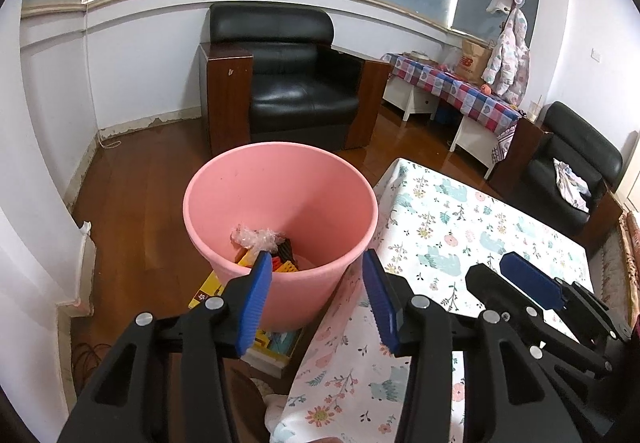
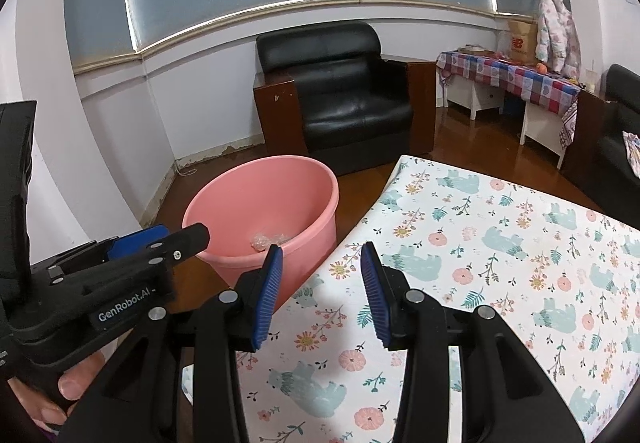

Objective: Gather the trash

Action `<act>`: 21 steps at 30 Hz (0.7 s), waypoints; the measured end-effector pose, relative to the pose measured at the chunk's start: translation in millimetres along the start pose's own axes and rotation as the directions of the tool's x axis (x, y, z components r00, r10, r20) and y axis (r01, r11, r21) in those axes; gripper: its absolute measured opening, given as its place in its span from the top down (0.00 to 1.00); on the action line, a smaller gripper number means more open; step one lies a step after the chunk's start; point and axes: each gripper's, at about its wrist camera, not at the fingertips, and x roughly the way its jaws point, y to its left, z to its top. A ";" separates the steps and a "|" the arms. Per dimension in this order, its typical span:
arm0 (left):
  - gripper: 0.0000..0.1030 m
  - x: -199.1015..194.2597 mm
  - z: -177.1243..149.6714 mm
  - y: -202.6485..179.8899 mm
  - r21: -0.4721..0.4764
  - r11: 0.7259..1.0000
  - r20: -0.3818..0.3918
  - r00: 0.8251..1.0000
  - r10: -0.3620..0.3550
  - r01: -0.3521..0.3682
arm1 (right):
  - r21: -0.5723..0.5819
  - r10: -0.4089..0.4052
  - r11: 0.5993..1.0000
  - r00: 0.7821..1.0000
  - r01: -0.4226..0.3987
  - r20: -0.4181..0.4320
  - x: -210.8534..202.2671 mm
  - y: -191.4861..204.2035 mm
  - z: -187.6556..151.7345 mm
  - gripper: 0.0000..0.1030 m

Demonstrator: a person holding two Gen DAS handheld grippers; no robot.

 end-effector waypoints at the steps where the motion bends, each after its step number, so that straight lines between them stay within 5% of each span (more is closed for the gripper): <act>1: 0.55 -0.1 0.0 0.1 -0.001 1.000 -0.001 1.000 -0.002 0.002 | 0.004 0.001 1.000 1.000 -0.001 0.001 -0.8 -0.3 0.1 0.60; 4: 0.55 -5.3 -2.8 -1.3 0.002 1.000 0.004 1.000 0.002 -0.002 | 0.015 0.002 1.000 1.000 -0.002 0.006 -4.9 -1.5 -0.3 0.50; 21: 0.56 -16.0 -4.9 -3.9 0.019 1.000 0.021 1.000 0.020 -0.020 | 0.057 -0.009 0.998 1.000 0.008 0.027 -15.5 -11.0 -7.8 0.49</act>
